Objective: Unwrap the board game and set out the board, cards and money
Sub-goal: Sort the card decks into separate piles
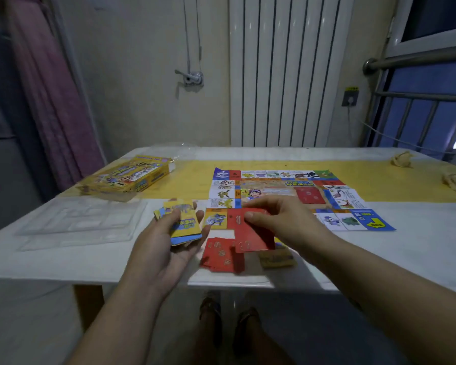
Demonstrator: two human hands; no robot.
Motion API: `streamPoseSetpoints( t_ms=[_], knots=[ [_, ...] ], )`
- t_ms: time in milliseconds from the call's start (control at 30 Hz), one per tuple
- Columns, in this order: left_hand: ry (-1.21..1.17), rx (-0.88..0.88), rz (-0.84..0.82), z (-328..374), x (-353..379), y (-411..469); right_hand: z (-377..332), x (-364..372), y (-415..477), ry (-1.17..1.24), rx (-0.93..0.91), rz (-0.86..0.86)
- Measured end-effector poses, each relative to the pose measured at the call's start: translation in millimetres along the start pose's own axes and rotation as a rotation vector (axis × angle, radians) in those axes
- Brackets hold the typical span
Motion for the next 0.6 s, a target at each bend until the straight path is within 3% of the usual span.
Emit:
streamPoseSetpoints(
  t_ms=[133, 233, 300, 400, 500, 600],
  knots=[
    [-0.065, -0.066, 0.043, 9, -20, -2, -1, 39, 5, -0.227, -0.042, -0.088],
    [-0.046, -0.052, 0.009, 9, -25, -3, -4, 48, 8, -0.650, -0.196, -0.021],
    [0.013, -0.019, -0.044, 9, -24, -2, -7, 47, 7, -0.771, -0.245, 0.024],
    [0.127, 0.018, -0.117, 3, -14, -7, -23, 32, 5, -0.557, -0.289, 0.087],
    [0.216, 0.038, -0.209, -11, 7, -15, -29, 25, -2, -0.140, -0.151, -0.054],
    [0.324, 0.043, -0.271, -28, 26, -22, -31, 16, -9, -0.194, -0.132, -0.114]
  ],
)
Point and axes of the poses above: each hand's wrist, its own y-axis towards the middle knuckle, its own x-axis out of the palm, z = x × y, the point moved 9 cm from there along y, towards the middle knuckle, and after that the axes turned 5 degrees about z, right-handed, at the moved point
